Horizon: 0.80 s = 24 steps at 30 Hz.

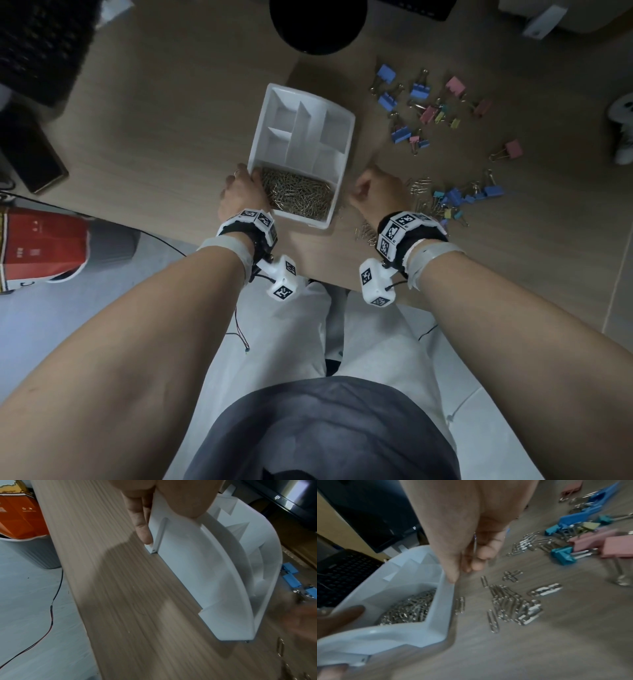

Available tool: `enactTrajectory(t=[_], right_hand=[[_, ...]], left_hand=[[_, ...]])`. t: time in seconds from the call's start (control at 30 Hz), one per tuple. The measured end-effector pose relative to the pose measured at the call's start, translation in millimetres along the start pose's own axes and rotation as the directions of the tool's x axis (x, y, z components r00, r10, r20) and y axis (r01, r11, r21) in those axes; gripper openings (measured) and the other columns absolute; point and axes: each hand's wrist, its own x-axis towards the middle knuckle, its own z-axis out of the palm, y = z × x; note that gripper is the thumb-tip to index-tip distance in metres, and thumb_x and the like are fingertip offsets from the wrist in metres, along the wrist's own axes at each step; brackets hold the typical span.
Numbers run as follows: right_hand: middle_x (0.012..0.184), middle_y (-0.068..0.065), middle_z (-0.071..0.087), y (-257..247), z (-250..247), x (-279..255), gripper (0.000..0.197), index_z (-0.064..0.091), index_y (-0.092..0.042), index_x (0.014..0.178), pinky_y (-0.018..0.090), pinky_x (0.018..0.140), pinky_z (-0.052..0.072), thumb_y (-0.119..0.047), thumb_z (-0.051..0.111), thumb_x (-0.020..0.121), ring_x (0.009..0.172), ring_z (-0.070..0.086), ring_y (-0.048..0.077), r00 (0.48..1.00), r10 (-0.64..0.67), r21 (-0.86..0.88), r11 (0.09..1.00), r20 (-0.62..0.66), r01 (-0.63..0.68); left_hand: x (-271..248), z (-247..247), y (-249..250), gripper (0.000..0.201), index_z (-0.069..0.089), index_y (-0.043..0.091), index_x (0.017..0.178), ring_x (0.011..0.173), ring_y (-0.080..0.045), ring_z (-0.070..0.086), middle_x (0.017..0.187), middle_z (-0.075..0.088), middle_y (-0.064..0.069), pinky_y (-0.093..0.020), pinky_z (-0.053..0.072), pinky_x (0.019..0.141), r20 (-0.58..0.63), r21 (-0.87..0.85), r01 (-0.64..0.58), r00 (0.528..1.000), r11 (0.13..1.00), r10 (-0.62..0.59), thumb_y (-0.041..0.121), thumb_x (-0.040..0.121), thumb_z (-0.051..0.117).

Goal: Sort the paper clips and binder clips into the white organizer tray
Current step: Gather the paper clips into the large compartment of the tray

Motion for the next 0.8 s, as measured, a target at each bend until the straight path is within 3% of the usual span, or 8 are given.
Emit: enactTrajectory(t=[0.13, 0.27, 0.33, 0.43, 0.63, 0.8], right_hand=[[0.082, 0.005, 0.067, -5, 17, -9, 0.044, 0.067, -0.015, 0.087, 0.031, 0.073, 0.046, -0.059, 0.066, 0.083, 0.079, 0.063, 0.026, 0.980, 0.183, -0.129, 0.976, 0.075, -0.172], [0.096, 0.009, 0.073, -21, 29, 0, 0.030, 0.072, -0.013, 0.095, 0.035, 0.079, 0.054, -0.041, 0.075, 0.083, 0.093, 0.070, 0.030, 0.951, 0.294, -0.105, 0.953, 0.095, -0.285], [0.095, 0.009, 0.074, -23, 31, 7, 0.025, 0.070, -0.013, 0.095, 0.034, 0.080, 0.056, -0.034, 0.077, 0.083, 0.092, 0.072, 0.028, 0.950, 0.293, -0.103, 0.954, 0.112, -0.282], [0.097, 0.008, 0.073, -25, 26, 13, 0.033, 0.069, -0.012, 0.101, 0.039, 0.084, 0.058, -0.038, 0.076, 0.083, 0.092, 0.071, 0.028, 0.954, 0.276, -0.128, 0.957, 0.121, -0.260], [0.101, 0.006, 0.074, -15, 19, 11, 0.032, 0.072, -0.015, 0.104, 0.032, 0.077, 0.051, -0.040, 0.075, 0.084, 0.096, 0.071, 0.029, 0.963, 0.268, -0.223, 0.942, 0.041, -0.253], [0.095, 0.002, 0.075, -14, 18, 5, 0.025, 0.075, -0.023, 0.098, 0.034, 0.086, 0.056, -0.042, 0.069, 0.082, 0.092, 0.070, 0.027, 0.959, 0.244, -0.163, 0.962, 0.142, -0.220]], left_hand=[[-1, -5, -2, 0.047, 0.046, 0.013, 0.130, 0.108, -0.037, 0.057, 0.122, 0.057, -0.014, -0.045, 0.045, 0.083, -0.006, 0.018, -0.030, 1.000, 0.999, 0.030, 0.044, 0.102, 0.027], [3, -10, -6, 0.045, 0.047, 0.013, 0.128, 0.107, -0.036, 0.058, 0.121, 0.058, -0.013, -0.044, 0.045, 0.081, -0.009, 0.021, -0.044, 0.999, 0.999, 0.044, 0.045, 0.102, 0.027], [6, -13, -10, 0.045, 0.047, 0.014, 0.128, 0.108, -0.036, 0.058, 0.121, 0.058, -0.013, -0.044, 0.045, 0.082, -0.009, 0.023, -0.040, 0.999, 0.999, 0.040, 0.045, 0.102, 0.028], [8, -13, -11, 0.046, 0.047, 0.015, 0.128, 0.108, -0.036, 0.058, 0.122, 0.057, -0.013, -0.043, 0.045, 0.082, -0.010, 0.024, -0.030, 0.999, 0.999, 0.030, 0.046, 0.101, 0.027], [9, -9, -11, 0.048, 0.047, 0.016, 0.131, 0.110, -0.036, 0.056, 0.124, 0.057, -0.012, -0.043, 0.044, 0.081, -0.023, 0.015, 0.004, 1.000, 1.000, -0.004, 0.048, 0.101, 0.026], [9, -8, -10, 0.050, 0.046, 0.017, 0.132, 0.110, -0.035, 0.056, 0.125, 0.057, -0.011, -0.043, 0.044, 0.081, -0.030, 0.023, 0.004, 1.000, 1.000, -0.003, 0.050, 0.101, 0.026]])
